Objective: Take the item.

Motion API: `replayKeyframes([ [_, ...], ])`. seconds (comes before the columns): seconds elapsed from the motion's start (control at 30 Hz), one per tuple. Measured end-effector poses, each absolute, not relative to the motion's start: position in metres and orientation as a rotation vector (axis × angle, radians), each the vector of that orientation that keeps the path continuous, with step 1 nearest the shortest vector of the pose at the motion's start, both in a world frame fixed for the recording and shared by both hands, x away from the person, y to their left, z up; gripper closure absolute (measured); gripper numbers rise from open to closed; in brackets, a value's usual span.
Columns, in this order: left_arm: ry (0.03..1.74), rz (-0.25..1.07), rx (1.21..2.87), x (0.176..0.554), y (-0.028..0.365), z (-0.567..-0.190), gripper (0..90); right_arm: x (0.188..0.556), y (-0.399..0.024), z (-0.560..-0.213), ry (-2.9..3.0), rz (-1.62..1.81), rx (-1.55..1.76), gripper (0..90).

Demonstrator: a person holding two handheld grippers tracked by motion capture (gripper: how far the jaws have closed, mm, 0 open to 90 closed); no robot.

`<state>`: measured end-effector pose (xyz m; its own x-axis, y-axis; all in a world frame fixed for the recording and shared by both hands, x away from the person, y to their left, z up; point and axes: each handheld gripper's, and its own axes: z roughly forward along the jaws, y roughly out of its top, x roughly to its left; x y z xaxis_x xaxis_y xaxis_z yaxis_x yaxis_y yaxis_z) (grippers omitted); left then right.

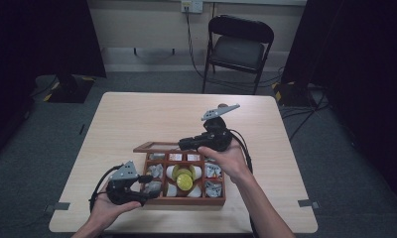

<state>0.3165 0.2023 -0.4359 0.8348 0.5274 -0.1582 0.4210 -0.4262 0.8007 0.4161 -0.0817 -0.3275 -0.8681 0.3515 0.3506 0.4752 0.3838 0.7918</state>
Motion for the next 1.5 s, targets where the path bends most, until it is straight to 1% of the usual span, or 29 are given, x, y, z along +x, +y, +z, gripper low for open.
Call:
replayKeyframes([
  [0.27, 0.618, 0.135, 2.128, 0.322, 0.169, -0.434, 38.6, 0.417, -0.082, -0.327, -2.505, -1.501, -0.752, 82.1],
  [0.43, 0.59, 0.1, 2.14, 0.329, 0.15, -0.435, 39.7, 0.417, -0.082, -0.327, -2.505, -1.5, -0.753, 82.1],
  [0.47, 0.587, 0.113, 2.153, 0.33, 0.147, -0.435, 39.8, 0.417, -0.082, -0.327, -2.503, -1.502, -0.754, 82.0],
  [0.6, 0.593, 0.128, 2.164, 0.335, 0.14, -0.437, 39.6, 0.418, -0.083, -0.327, -2.501, -1.504, -0.753, 82.1],
  [0.7, 0.59, 0.125, 2.215, 0.341, 0.132, -0.441, 37.6, 0.418, -0.082, -0.326, -2.501, -1.503, -0.753, 82.1],
  [0.9, 0.642, 0.115, 2.267, 0.35, 0.121, -0.447, 37.6, 0.418, -0.082, -0.326, -2.5, -1.504, -0.753, 82.1],
  [0.93, 0.639, 0.117, 2.296, 0.352, 0.12, -0.448, 37.6, 0.418, -0.082, -0.326, -2.501, -1.504, -0.752, 82.1],
  [0.97, 0.624, 0.148, 2.33, 0.353, 0.117, -0.451, 37.4, 0.418, -0.082, -0.326, -2.501, -1.504, -0.753, 82.1],
  [1.03, 0.629, 0.192, 2.342, 0.354, 0.115, -0.454, 36.9, 0.418, -0.083, -0.326, -2.5, -1.504, -0.753, 82.1],
  [1.1, 0.617, 0.17, 2.348, 0.357, 0.116, -0.455, 36.7, 0.418, -0.082, -0.326, -2.502, -1.504, -0.752, 82.1],
  [1.27, 0.574, 0.18, 2.395, 0.36, 0.109, -0.457, 34.0, 0.418, -0.082, -0.326, -2.504, -1.505, -0.751, 82.1],
  [1.4, 0.579, 0.176, 2.404, 0.365, 0.103, -0.457, 33.7, 0.418, -0.082, -0.326, -2.504, -1.505, -0.75, 82.1],
  [1.43, 0.569, 0.174, 2.415, 0.366, 0.101, -0.456, 33.8, 0.418, -0.082, -0.326, -2.504, -1.506, -0.75, 82.1],
  [1.5, 0.536, 0.163, 2.44, 0.366, 0.098, -0.458, 39.8, 0.418, -0.083, -0.326, -2.503, -1.506, -0.75, 82.1],
])
